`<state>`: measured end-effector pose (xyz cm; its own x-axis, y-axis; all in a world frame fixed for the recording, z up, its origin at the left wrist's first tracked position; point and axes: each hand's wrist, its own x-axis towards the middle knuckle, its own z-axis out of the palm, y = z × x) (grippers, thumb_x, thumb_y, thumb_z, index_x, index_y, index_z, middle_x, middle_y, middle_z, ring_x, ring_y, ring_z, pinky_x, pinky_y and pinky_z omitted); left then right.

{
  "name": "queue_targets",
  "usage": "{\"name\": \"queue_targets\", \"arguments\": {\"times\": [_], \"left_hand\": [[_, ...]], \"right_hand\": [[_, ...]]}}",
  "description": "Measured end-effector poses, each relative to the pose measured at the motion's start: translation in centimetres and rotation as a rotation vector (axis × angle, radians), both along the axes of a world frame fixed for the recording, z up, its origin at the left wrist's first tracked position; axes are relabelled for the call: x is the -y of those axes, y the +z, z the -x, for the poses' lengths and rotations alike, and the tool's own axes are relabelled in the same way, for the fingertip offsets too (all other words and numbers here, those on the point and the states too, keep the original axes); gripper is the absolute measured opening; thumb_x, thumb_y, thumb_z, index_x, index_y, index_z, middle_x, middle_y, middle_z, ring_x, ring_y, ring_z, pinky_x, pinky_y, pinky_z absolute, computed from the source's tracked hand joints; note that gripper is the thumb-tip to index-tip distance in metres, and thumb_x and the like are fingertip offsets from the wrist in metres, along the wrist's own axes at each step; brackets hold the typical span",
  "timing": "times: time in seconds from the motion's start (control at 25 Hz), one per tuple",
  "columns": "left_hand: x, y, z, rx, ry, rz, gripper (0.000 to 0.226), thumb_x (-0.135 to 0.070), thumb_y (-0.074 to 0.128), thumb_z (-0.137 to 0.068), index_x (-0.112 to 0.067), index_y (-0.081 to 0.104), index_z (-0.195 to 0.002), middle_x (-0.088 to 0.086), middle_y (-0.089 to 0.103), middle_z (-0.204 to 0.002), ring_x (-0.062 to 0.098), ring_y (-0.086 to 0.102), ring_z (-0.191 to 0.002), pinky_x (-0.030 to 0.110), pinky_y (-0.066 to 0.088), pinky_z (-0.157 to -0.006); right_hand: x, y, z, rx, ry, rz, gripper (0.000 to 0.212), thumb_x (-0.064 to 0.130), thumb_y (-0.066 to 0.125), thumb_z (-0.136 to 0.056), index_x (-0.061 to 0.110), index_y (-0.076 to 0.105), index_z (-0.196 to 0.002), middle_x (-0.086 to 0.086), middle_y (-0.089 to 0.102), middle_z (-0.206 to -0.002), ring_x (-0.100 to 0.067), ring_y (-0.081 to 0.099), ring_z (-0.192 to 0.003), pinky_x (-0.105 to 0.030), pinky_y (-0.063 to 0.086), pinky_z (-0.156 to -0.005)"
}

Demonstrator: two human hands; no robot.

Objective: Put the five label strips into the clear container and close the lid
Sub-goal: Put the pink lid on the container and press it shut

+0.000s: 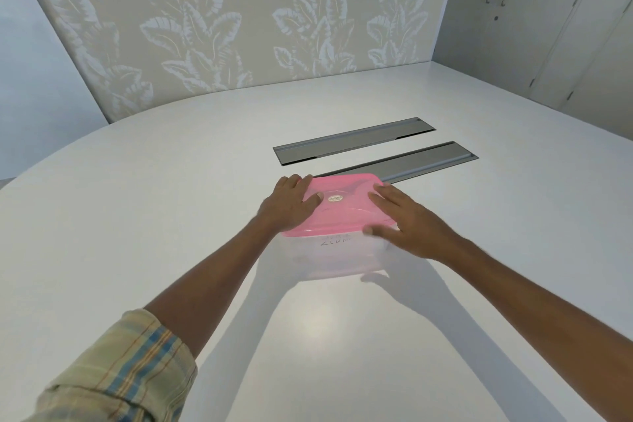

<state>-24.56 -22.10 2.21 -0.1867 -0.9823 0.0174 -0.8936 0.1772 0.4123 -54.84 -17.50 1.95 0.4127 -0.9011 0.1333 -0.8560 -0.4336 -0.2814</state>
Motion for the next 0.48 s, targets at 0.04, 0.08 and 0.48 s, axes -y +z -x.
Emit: {"name": "queue_targets", "arguments": {"times": [0.04,0.08,0.48], "left_hand": [[0.1,0.2,0.0,0.005,0.005,-0.019,0.071,-0.06,0.036,-0.105,-0.022,0.028,-0.164,-0.001,0.038,-0.16,0.025,0.023,-0.153,0.053,0.033,-0.12],[0.2,0.3,0.0,0.011,0.013,-0.035,0.071,-0.061,0.036,-0.105,-0.024,0.027,-0.164,-0.001,0.038,-0.16,0.025,0.023,-0.154,0.054,0.033,-0.12],[0.2,0.4,0.3,0.031,0.028,-0.047,0.071,-0.063,0.031,-0.105,-0.027,0.022,-0.166,0.0,0.03,-0.166,0.026,0.016,-0.156,0.055,0.032,-0.12]], "right_hand": [[-0.1,-0.1,0.7,-0.119,0.07,0.077,0.1,0.087,0.042,-0.089,0.024,0.026,-0.165,0.011,0.012,-0.174,-0.003,0.006,-0.16,-0.03,0.024,-0.125],[-0.2,-0.3,1.2,-0.201,0.127,0.172,0.1,0.082,0.046,-0.09,0.019,0.025,-0.165,0.005,0.015,-0.174,-0.008,0.01,-0.161,-0.032,0.028,-0.126],[-0.7,-2.7,1.8,-0.237,0.214,0.713,0.058,0.035,0.067,-0.1,-0.006,0.06,-0.14,-0.024,0.059,-0.147,-0.035,0.057,-0.138,-0.043,0.056,-0.104]]}}
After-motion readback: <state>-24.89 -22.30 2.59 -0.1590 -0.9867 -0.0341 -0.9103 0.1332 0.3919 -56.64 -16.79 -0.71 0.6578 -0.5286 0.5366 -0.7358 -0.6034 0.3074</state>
